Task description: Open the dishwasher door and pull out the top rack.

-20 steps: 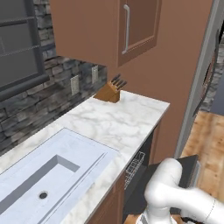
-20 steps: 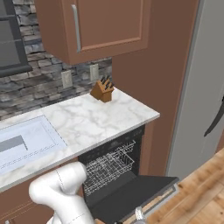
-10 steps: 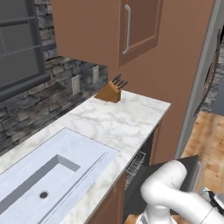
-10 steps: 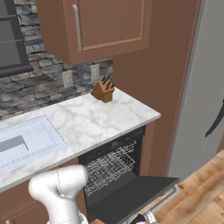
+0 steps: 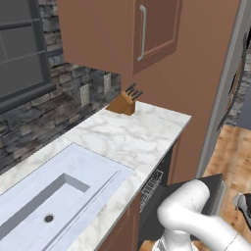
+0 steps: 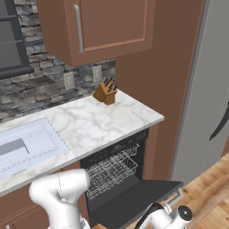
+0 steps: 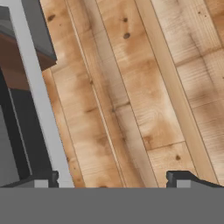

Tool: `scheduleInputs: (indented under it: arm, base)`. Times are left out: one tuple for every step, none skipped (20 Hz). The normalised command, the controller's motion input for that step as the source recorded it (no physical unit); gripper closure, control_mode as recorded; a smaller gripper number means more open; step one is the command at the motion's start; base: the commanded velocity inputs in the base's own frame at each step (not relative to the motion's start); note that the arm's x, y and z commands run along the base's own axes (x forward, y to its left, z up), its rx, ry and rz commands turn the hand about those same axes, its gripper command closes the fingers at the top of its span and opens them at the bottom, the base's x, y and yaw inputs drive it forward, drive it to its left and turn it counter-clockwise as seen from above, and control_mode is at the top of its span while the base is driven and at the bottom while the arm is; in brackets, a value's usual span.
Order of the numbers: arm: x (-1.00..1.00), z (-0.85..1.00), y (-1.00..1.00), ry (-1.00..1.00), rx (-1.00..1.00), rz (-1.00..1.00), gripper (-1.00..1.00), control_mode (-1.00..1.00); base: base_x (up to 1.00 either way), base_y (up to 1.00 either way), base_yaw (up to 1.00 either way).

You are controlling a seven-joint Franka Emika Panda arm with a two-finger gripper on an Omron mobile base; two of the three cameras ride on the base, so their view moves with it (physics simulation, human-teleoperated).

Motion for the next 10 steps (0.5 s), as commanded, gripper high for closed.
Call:
scheduleInputs:
  arm:
    - [-0.07, 0.53, -0.46, 0.00, 0.16, 0.00, -1.00, -1.00]
    - [0.00, 0.84, -0.02, 0.05, 0.04, 0.00, -1.00, -1.00]
    - [0.00, 1.00, 0.00, 0.15, 0.00, 0.00, -1.00, -1.00]
    - [0.00, 1.00, -0.01, 0.10, 0.00, 0.00, -1.00, -1.00]
    - [0.00, 1.00, 0.00, 0.08, 0.00, 0.00, -1.00, -1.00]
    - [0.00, 1.00, 0.00, 0.08, 0.00, 0.00, -1.00, -1.00]
    - [0.00, 1.00, 0.00, 0.06, 0.00, 0.00, -1.00, -1.00]
    - [0.00, 1.00, 0.02, 0.01, 0.00, 0.03, -1.00, -1.00]
    - [0.00, 1.00, 0.09, 0.00, 0.00, 0.05, -1.00, -1.00]
    - [0.00, 1.00, 0.26, 0.00, 0.00, 0.07, -1.00, -1.00]
  base:
    - [0.00, 0.00, 0.00]
    - [0.00, 0.00, 0.00]
    - [0.00, 0.00, 0.00]
    - [0.00, 0.00, 0.00]
    - [0.00, 0.00, 0.00]
    - [0.00, 0.00, 0.00]
    - [0.00, 0.00, 0.00]
    - [0.00, 0.00, 0.00]
    - [0.00, 0.00, 0.00]
    - [0.00, 0.00, 0.00]
